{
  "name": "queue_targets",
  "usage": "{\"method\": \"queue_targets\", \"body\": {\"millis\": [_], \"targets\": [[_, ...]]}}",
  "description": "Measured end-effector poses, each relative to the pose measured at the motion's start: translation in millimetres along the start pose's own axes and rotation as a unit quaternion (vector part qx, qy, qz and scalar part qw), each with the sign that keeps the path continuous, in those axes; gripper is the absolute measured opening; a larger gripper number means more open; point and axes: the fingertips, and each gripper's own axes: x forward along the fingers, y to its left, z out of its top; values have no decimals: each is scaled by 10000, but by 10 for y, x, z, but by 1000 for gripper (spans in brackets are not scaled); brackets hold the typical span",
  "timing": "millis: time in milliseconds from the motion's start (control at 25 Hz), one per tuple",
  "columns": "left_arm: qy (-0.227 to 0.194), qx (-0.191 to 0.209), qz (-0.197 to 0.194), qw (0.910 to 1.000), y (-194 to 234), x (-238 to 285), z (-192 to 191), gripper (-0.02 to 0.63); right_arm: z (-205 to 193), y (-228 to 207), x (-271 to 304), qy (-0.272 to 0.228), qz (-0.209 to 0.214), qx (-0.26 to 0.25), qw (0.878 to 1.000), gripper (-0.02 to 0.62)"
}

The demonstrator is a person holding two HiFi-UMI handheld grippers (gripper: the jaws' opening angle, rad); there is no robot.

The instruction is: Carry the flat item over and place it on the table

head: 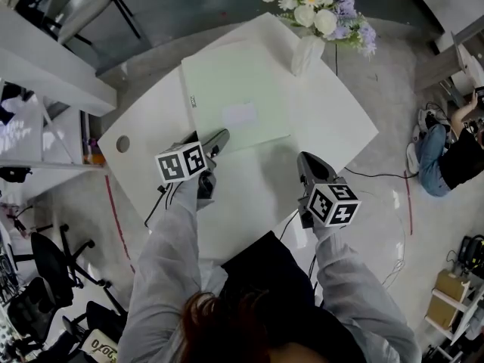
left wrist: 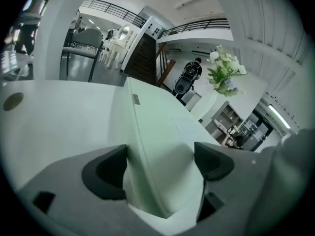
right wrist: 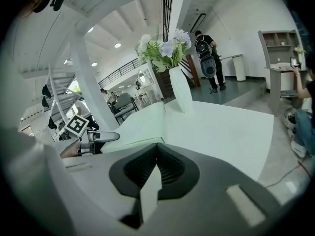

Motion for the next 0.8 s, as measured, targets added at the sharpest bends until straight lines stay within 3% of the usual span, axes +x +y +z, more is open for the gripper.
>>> {"method": "queue_targets", "body": {"millis": [320, 800], "targets": [[-297, 347, 105, 9989, -75, -187, 5, 402, -16, 109, -176, -176, 5, -2, 9998, 9], [-806, 527, -556, 9938, -441, -1064, -30, 402, -17, 577, -482, -441, 109, -132, 9989, 9]]}}
